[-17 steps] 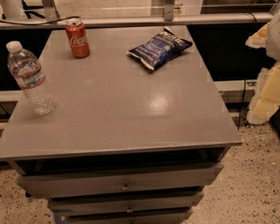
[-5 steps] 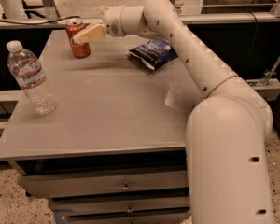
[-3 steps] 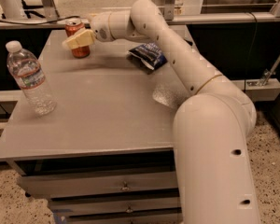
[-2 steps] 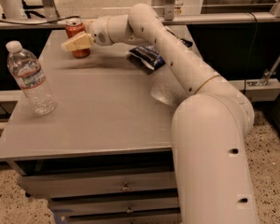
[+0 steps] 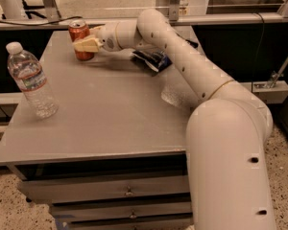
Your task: Pick coke can
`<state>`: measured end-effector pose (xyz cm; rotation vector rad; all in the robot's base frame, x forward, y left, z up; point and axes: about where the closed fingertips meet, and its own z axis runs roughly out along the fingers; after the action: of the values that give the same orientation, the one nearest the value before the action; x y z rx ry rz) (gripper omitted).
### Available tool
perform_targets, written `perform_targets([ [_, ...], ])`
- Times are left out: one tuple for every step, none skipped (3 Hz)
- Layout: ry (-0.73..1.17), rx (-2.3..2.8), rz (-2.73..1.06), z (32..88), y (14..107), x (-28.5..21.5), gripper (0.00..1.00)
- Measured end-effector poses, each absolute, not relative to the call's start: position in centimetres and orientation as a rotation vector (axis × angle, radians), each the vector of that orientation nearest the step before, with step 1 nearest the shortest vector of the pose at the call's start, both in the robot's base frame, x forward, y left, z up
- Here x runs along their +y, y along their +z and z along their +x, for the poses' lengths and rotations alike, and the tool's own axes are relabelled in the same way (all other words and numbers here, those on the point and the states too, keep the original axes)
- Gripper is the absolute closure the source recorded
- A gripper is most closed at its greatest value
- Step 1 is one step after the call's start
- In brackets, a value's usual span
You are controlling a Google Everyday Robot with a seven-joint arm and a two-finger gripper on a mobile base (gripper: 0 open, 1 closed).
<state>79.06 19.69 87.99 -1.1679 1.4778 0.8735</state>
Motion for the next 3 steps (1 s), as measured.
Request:
perform_targets([
  [0.902,1.441,-1.149,77.3,89.2,17.5,0.88],
  [0.963,1.334,-1.119,74.1,92.7,14.0,1.00],
  [0.983,1.249,-1.104,70.5,96.4,10.2,1.00],
])
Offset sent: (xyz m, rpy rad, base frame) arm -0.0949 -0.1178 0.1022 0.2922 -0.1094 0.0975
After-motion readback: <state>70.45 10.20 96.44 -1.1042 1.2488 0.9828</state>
